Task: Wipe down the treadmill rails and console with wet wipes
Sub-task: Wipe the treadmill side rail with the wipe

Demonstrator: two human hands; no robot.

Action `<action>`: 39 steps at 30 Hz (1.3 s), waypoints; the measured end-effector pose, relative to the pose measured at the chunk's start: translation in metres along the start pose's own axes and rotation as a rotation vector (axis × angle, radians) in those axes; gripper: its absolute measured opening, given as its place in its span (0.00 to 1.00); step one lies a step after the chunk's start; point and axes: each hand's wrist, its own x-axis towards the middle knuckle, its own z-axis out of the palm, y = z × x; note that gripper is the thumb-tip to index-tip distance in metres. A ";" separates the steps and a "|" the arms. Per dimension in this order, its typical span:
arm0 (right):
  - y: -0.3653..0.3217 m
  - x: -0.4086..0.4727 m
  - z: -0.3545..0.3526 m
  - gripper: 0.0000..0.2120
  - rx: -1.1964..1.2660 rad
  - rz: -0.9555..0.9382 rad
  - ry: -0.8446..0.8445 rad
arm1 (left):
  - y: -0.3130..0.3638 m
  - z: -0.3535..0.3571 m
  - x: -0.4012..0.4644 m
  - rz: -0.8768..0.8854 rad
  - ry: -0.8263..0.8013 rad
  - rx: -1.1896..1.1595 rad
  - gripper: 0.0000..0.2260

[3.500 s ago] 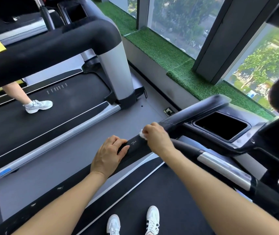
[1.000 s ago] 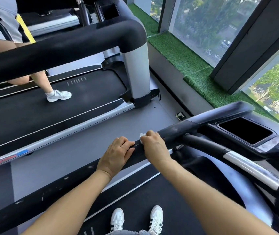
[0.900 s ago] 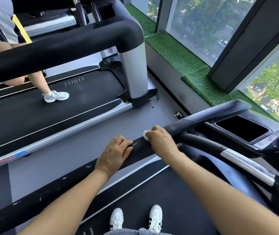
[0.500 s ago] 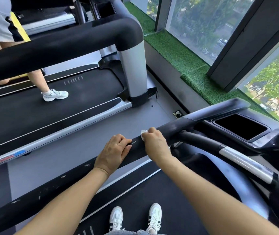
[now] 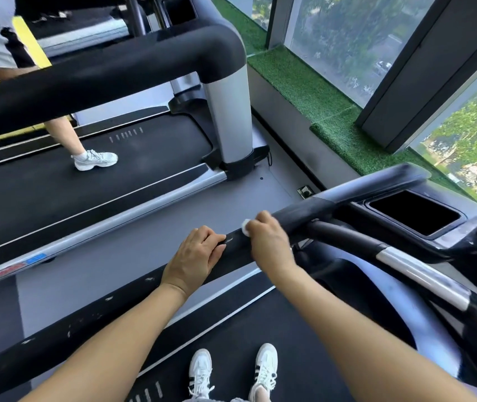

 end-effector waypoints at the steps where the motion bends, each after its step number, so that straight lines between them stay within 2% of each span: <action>1: -0.002 -0.002 0.001 0.08 0.013 -0.041 -0.016 | 0.000 0.000 0.000 -0.002 -0.002 -0.005 0.18; 4: 0.030 0.010 -0.017 0.09 -0.041 0.014 -0.031 | 0.001 -0.001 0.000 -0.008 -0.006 -0.021 0.19; 7: 0.074 0.023 -0.045 0.08 -0.117 0.222 0.076 | 0.002 -0.003 -0.001 -0.021 -0.030 -0.034 0.18; 9: 0.073 0.025 -0.048 0.10 -0.142 0.281 0.122 | 0.003 -0.004 0.000 -0.023 -0.038 -0.037 0.18; 11: 0.048 0.020 -0.036 0.10 -0.119 0.239 0.113 | 0.003 -0.005 0.000 -0.023 -0.042 -0.043 0.18; 16: -0.029 -0.011 0.011 0.05 0.017 -0.021 -0.052 | 0.005 -0.011 0.002 -0.060 -0.087 -0.086 0.19; 19: -0.022 -0.009 0.006 0.05 0.001 -0.125 -0.090 | 0.006 -0.019 -0.001 -0.042 -0.138 -0.071 0.14; 21: 0.004 0.001 -0.009 0.04 -0.041 -0.057 -0.088 | 0.001 -0.027 -0.009 -0.018 -0.174 -0.027 0.15; 23: 0.034 0.012 -0.026 0.05 -0.113 0.088 -0.017 | -0.007 -0.036 -0.020 -0.020 -0.212 -0.007 0.17; 26: 0.044 0.017 -0.033 0.09 -0.163 0.194 0.069 | -0.018 -0.047 -0.035 -0.108 -0.242 -0.045 0.19; 28: 0.015 0.012 -0.019 0.10 -0.141 0.169 0.061 | -0.020 -0.050 -0.037 -0.162 -0.257 -0.074 0.19; 33: -0.062 -0.011 0.030 0.08 -0.081 -0.077 -0.084 | -0.012 -0.053 -0.030 -0.236 -0.272 -0.074 0.19; 36: -0.045 -0.005 0.024 0.07 -0.073 -0.187 -0.117 | -0.010 -0.054 -0.030 -0.253 -0.284 -0.037 0.19; 39: -0.001 0.011 -0.001 0.06 -0.126 -0.061 -0.084 | -0.005 -0.056 -0.031 -0.256 -0.284 -0.003 0.19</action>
